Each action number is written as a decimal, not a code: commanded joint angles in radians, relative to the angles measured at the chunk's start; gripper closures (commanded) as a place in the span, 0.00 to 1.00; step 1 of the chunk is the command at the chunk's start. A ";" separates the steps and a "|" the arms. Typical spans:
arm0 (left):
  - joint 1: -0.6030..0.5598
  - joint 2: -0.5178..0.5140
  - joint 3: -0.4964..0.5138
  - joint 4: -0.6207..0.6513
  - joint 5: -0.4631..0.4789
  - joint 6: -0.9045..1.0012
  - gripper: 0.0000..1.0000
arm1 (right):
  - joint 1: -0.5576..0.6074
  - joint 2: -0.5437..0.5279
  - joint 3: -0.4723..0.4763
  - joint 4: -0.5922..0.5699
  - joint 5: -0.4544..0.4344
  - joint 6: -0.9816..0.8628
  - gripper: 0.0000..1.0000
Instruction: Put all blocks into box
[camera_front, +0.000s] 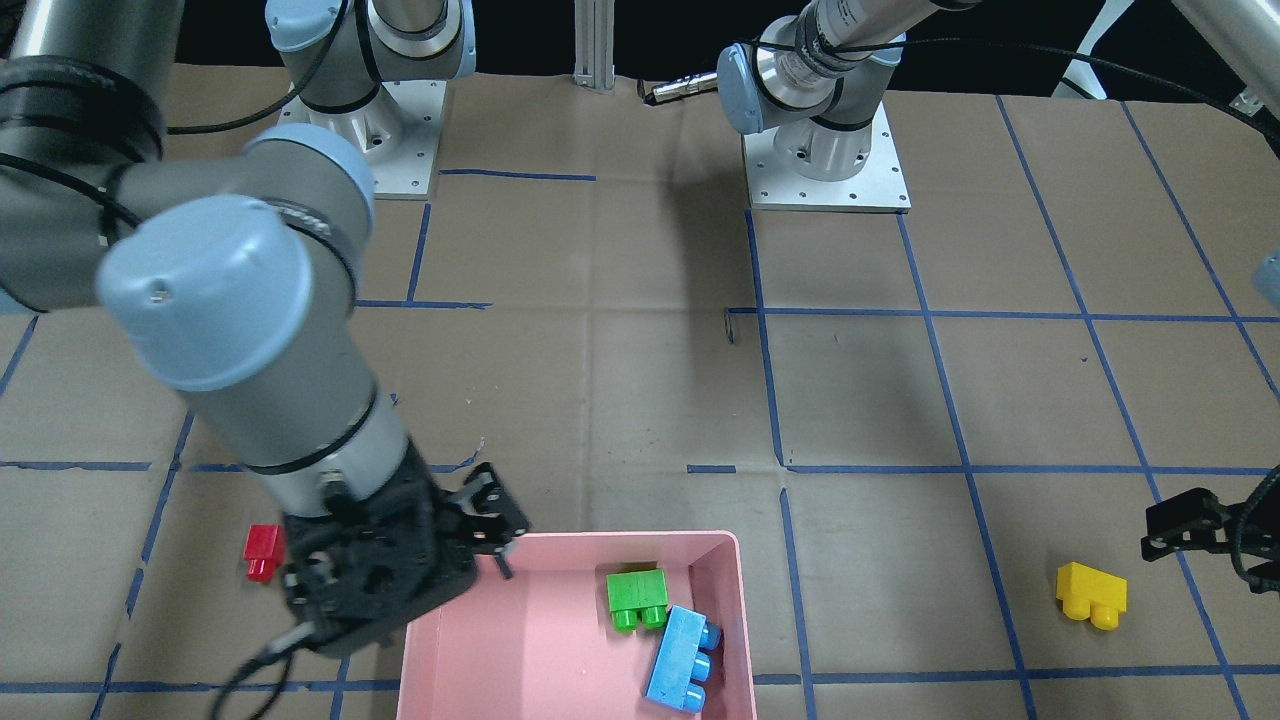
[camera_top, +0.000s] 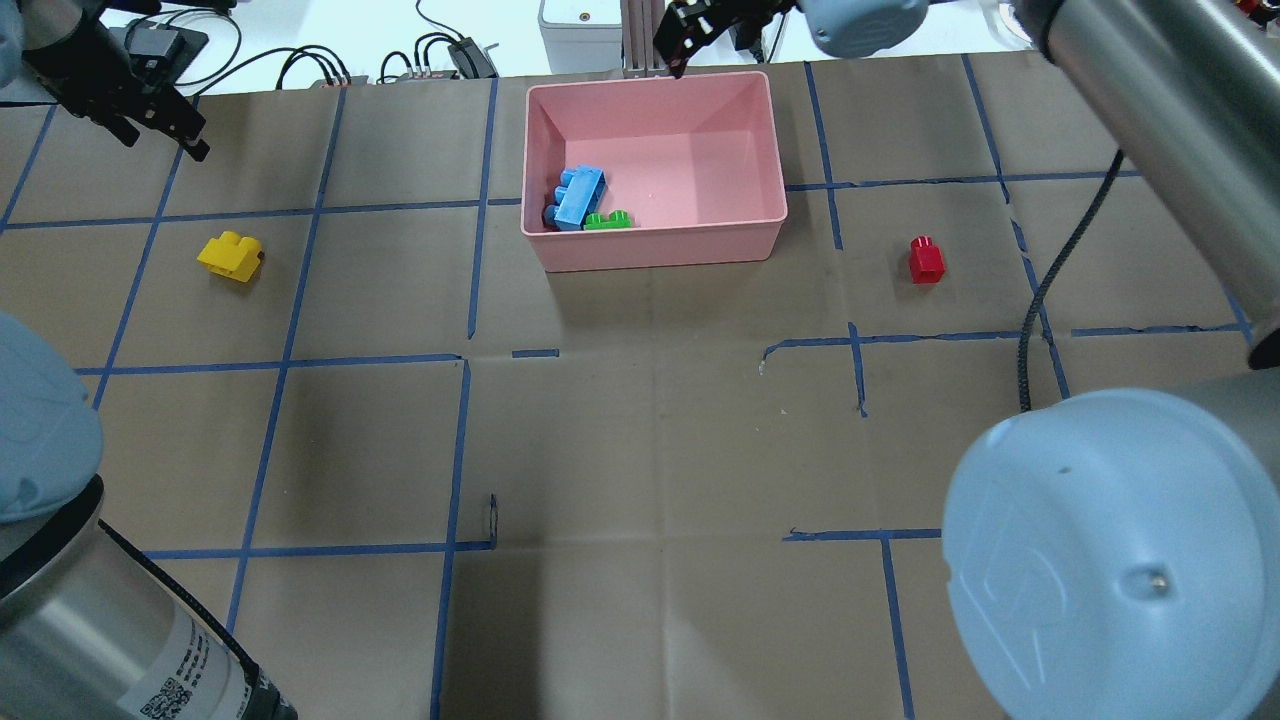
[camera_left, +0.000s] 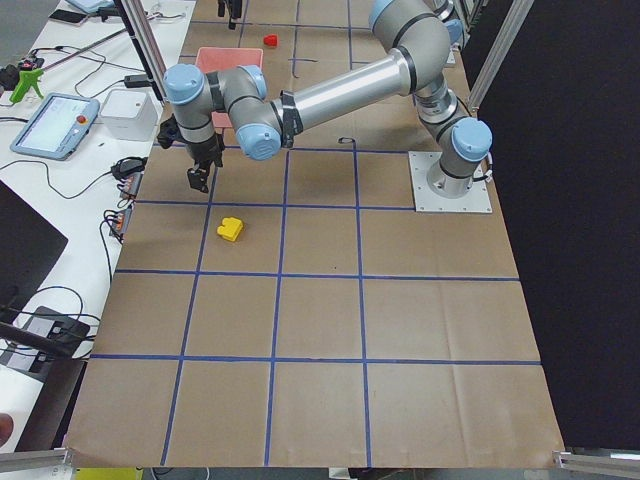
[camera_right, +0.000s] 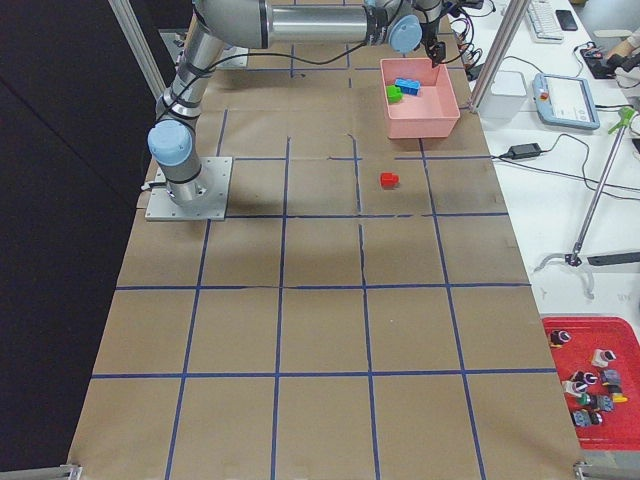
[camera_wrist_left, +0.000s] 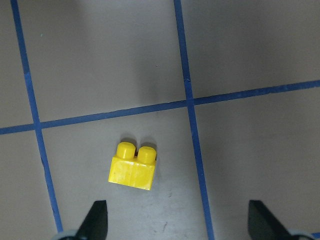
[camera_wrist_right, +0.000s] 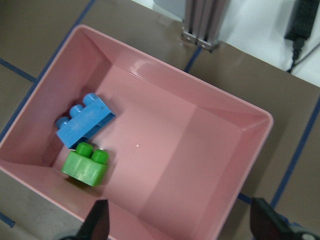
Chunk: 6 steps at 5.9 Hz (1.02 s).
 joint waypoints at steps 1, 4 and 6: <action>0.067 -0.019 -0.001 -0.002 -0.036 0.468 0.01 | -0.177 -0.091 0.032 0.182 -0.039 -0.024 0.00; 0.066 -0.018 -0.070 -0.016 -0.081 1.118 0.01 | -0.328 -0.192 0.396 -0.011 -0.097 -0.038 0.00; 0.063 -0.032 -0.077 -0.001 -0.078 1.383 0.01 | -0.332 -0.153 0.569 -0.101 -0.122 -0.035 0.01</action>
